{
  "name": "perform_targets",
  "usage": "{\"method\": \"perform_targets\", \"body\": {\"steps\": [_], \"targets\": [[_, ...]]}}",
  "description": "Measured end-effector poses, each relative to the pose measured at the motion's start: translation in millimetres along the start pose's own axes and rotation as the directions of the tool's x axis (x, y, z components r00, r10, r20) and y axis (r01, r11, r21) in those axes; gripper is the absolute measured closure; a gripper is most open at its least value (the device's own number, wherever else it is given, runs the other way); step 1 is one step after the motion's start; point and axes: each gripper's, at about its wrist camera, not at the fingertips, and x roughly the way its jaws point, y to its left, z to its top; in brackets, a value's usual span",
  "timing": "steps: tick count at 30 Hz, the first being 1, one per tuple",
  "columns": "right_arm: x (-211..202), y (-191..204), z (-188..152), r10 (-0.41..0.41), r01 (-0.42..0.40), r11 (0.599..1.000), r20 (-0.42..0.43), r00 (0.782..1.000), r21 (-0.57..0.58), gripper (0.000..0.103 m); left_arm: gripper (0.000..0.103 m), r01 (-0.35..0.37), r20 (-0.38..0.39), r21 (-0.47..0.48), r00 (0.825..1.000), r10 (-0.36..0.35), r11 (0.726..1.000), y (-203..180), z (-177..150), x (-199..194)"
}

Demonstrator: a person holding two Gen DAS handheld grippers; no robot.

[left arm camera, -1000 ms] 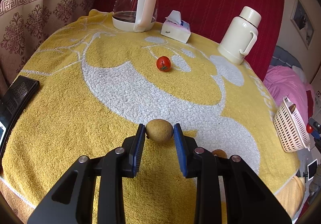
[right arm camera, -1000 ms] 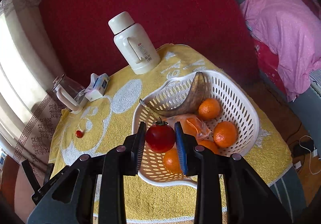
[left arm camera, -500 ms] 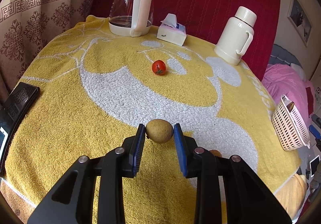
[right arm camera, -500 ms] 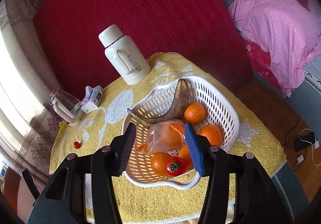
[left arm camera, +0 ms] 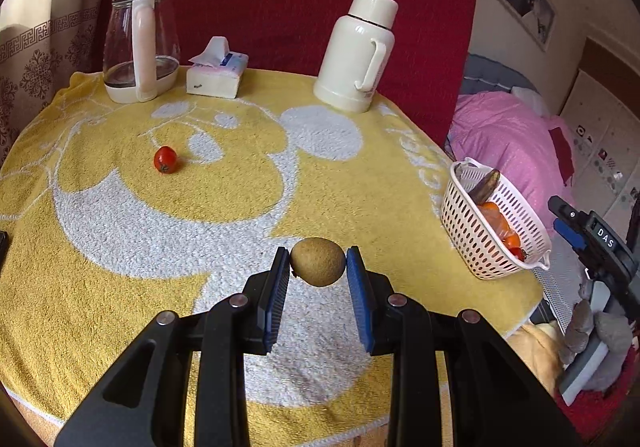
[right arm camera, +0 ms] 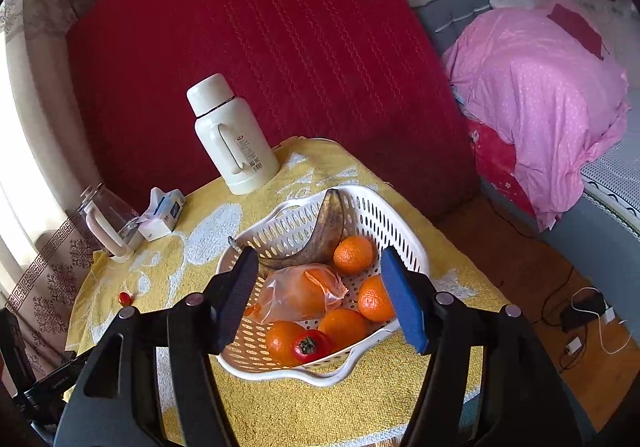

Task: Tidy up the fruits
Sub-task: 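Carry the potato into the basket and open the left tool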

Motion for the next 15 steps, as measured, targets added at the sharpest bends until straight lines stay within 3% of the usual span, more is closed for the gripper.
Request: {"method": "perform_targets", "body": {"steps": [7, 15], "targets": [[1.7, -0.5, -5.8, -0.013, 0.014, 0.999, 0.021, 1.000, -0.043, 0.037, 0.073, 0.087, -0.023, 0.122, 0.996, -0.085, 0.989, -66.1, 14.0, 16.1], [-2.9, -13.6, -4.0, -0.001, 0.002, 1.000, 0.036, 0.999, -0.009, 0.037, 0.073, 0.161, -0.066, 0.247, 0.987, -0.149, 0.956, -130.4, 16.7, 42.6]]}}
